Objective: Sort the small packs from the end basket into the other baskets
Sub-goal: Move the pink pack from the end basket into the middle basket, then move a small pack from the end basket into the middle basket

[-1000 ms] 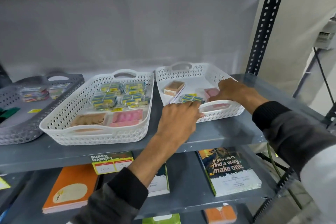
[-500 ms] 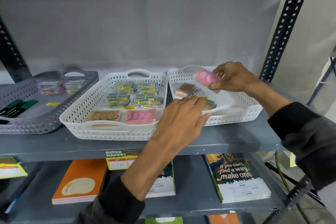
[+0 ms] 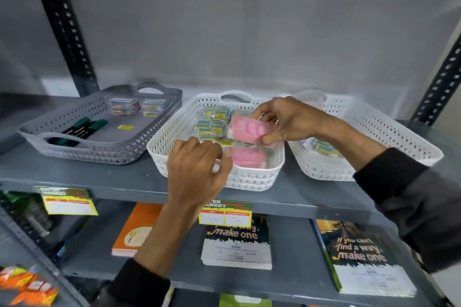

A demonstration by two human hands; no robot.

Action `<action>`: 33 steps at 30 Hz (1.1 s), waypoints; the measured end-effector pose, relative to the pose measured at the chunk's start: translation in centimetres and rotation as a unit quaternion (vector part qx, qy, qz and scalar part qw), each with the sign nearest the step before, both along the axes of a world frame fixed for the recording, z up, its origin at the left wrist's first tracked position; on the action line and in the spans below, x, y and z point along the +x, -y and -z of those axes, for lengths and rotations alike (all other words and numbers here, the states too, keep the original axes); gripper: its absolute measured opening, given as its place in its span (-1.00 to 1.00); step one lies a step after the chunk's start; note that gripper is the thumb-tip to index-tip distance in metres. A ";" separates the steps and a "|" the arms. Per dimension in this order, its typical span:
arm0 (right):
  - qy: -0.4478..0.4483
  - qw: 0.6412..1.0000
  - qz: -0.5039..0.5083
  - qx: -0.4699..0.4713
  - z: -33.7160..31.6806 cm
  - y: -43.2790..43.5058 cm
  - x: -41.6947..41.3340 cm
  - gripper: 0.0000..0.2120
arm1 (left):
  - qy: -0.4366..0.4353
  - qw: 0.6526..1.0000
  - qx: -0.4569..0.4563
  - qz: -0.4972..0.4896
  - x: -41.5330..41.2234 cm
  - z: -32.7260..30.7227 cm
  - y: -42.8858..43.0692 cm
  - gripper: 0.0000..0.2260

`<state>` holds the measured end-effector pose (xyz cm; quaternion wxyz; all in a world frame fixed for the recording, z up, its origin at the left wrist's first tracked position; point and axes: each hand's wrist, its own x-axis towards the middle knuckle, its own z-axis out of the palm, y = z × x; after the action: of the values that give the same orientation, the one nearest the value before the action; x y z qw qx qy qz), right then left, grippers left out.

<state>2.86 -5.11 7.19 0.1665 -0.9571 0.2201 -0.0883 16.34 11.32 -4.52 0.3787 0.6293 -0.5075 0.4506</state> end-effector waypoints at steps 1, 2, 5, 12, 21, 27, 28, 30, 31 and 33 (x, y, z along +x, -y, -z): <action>-0.018 1.000 -0.007 -0.001 0.3 -0.1 0.5 -0.48 | 0.003 1.000 -0.014 0.001 0.0 0.2 0.2 -0.68; -0.034 0.999 -0.013 0.003 0.7 -0.2 1.0 -0.48 | 0.003 1.000 -0.028 -0.001 0.0 0.3 0.4 -0.66; -0.075 0.997 -0.023 0.006 1.7 -0.6 2.1 -0.48 | -0.001 0.998 -0.059 -0.006 0.1 0.7 0.7 -0.65; -0.150 0.988 -0.032 -0.008 3.1 -0.5 3.3 -0.58 | -0.006 0.998 -0.068 -0.005 0.2 1.1 0.7 -0.66; -0.161 0.985 -0.049 -0.023 3.2 -0.1 3.1 -0.51 | -0.035 0.998 -0.048 0.000 -0.3 0.7 0.4 -0.64; 0.000 1.000 -0.010 -0.017 0.9 2.7 -1.0 -0.41 | -0.104 0.993 0.042 0.030 -3.8 -2.5 0.8 -0.81; 0.020 0.999 0.013 -0.021 0.6 3.7 -1.9 -0.42 | -0.106 0.992 0.063 0.037 -4.8 -3.2 1.1 -0.82; 0.029 0.997 0.063 -0.032 0.5 5.7 -3.8 -0.43 | -0.120 0.984 0.112 0.063 -6.9 -4.5 2.3 -0.81; 0.017 0.996 0.082 -0.043 0.7 6.7 -4.5 -0.42 | -0.125 0.980 0.134 0.084 -7.8 -5.1 2.8 -0.81; -0.027 0.991 0.115 -0.062 1.3 8.8 -6.5 -0.38 | -0.119 0.970 0.172 0.120 -10.0 -5.8 4.3 -0.81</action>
<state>-3.67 -13.94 5.93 0.0893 -0.9360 0.3269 -0.0949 6.33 7.04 1.33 0.3734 0.6684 -0.6009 0.2296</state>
